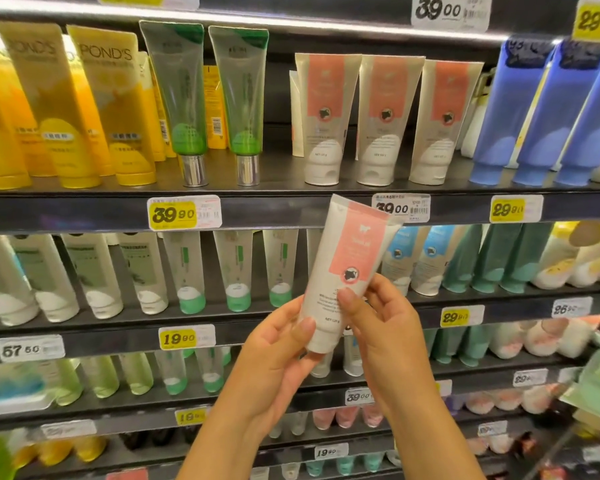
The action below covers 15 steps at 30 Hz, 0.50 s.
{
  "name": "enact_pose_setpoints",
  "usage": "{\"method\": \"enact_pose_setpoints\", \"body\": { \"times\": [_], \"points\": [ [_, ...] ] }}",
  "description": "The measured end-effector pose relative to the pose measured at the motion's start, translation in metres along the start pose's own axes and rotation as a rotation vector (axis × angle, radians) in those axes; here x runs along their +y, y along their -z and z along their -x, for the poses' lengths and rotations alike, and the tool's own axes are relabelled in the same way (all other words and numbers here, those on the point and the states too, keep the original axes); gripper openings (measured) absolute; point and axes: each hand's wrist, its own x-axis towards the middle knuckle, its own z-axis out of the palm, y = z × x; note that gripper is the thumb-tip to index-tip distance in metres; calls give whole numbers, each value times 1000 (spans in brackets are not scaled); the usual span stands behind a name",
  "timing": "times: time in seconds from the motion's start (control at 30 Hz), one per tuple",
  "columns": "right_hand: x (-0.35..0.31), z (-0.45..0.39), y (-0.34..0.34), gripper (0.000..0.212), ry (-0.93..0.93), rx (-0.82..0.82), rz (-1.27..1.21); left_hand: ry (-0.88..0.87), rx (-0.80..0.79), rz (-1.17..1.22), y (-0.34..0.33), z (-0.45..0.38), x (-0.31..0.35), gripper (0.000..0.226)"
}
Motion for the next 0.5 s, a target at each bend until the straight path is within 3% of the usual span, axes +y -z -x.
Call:
{"method": "enact_pose_setpoints", "body": {
  "times": [0.1, 0.23, 0.43, 0.5],
  "points": [
    [0, -6, 0, 49, -12, -22, -113, 27, -9, 58, -2, -3, 0, 63],
    [0, -11, 2, 42, -14, -48, -213, 130, 4, 168, -5, -8, 0, 41],
    [-3, -18, 12, 47, -25, -37, -200, 99, -5, 145, -10, -15, -5, 68],
    [-3, -20, 16, 46, -27, -58, -160, 56, 0, 71, -11, -16, -6, 67]
  ]
}}
